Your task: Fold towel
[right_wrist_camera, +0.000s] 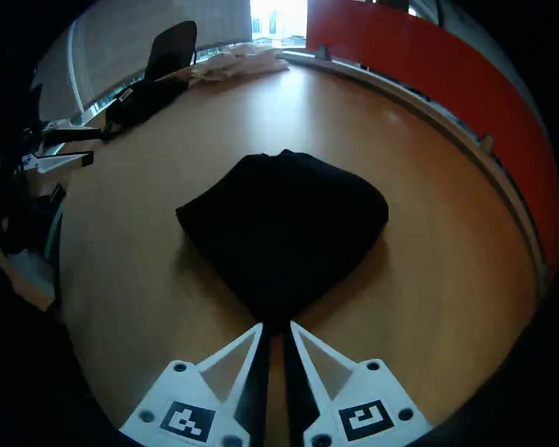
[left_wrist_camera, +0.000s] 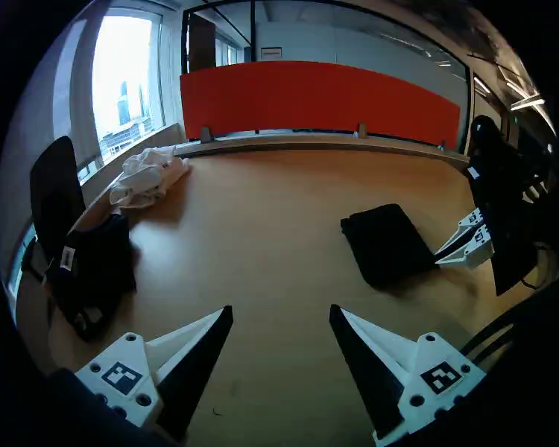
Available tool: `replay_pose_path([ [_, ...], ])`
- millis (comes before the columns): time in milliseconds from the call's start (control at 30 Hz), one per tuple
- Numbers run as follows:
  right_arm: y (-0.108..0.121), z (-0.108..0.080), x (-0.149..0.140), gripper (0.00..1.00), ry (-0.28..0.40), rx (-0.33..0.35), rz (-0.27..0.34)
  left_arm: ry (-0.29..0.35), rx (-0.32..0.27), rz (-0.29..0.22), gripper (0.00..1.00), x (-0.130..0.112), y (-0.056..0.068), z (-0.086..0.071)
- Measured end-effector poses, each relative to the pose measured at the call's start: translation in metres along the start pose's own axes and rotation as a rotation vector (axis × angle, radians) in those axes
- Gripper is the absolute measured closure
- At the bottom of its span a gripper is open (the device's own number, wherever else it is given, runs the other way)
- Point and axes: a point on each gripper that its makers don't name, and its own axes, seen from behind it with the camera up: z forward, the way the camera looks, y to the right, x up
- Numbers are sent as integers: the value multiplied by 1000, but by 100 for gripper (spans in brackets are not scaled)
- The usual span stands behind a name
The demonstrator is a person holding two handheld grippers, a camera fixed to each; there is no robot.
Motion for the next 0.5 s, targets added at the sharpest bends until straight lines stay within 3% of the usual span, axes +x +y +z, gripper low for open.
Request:
replay_pose_path([
  [267, 3, -9, 12, 93, 28, -8, -4, 3, -7, -9, 4, 0, 2, 0],
  [500, 10, -26, 46, 93, 80, -17, -11, 12, -14, -20, 4, 3, 1, 1],
])
